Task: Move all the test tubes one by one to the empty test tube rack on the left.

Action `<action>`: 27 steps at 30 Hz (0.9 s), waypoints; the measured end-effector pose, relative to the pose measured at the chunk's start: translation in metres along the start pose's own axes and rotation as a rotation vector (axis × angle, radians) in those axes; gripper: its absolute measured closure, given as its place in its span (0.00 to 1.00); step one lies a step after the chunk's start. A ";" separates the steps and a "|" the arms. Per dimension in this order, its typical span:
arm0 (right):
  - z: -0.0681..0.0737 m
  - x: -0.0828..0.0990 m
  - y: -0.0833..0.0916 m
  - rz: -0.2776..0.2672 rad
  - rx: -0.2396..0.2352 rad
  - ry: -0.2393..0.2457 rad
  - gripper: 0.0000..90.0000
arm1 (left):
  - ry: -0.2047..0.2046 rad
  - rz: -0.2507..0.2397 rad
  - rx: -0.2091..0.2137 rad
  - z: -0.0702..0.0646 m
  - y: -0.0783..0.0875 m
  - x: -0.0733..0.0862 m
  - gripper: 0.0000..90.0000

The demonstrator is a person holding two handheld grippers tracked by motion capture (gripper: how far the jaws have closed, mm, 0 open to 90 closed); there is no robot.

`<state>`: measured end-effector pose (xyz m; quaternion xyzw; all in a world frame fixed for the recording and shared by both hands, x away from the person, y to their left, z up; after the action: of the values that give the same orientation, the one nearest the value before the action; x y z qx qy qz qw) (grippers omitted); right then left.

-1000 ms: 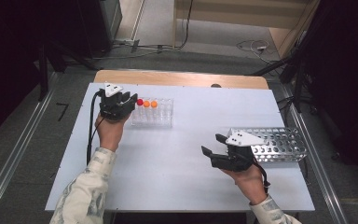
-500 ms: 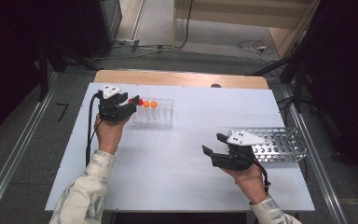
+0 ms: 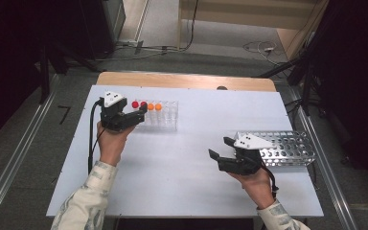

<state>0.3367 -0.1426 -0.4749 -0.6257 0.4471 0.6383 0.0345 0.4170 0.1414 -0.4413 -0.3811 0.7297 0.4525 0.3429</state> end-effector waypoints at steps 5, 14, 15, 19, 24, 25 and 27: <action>-0.003 0.002 0.002 -0.004 0.008 -0.004 0.30 | 0.004 0.003 0.012 0.000 0.009 0.008 0.24; -0.017 0.014 0.019 -0.011 0.046 -0.023 0.29 | 0.013 -0.009 -0.033 0.023 0.036 0.024 0.23; -0.021 0.017 0.025 -0.016 0.059 -0.027 0.29 | 0.017 -0.008 -0.036 0.026 0.040 0.026 0.23; -0.037 0.028 0.045 -0.024 0.112 -0.040 0.29 | 0.021 -0.020 -0.060 0.037 0.057 0.034 0.23; -0.063 0.049 0.078 -0.040 0.192 -0.093 0.29 | 0.012 -0.033 -0.098 0.051 0.084 0.052 0.22; -0.070 0.056 0.086 -0.038 0.218 -0.104 0.29 | 0.015 -0.035 -0.103 0.053 0.088 0.054 0.22; -0.079 0.067 0.097 -0.031 0.256 -0.122 0.29 | 0.026 -0.045 -0.113 0.059 0.098 0.060 0.22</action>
<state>0.3244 -0.2834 -0.4654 -0.5832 0.5121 0.6122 0.1509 0.3126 0.2108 -0.4735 -0.4222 0.6984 0.4802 0.3216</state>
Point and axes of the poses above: each handheld gripper's, and its own axes: y roughly backward along the jaws, x roughly out of its underside, z roughly to its left, the point moved 10 cm from there along -y, roughly forward along the jaws, and after that the axes turned 14 degrees about y, right-handed, at the moved point
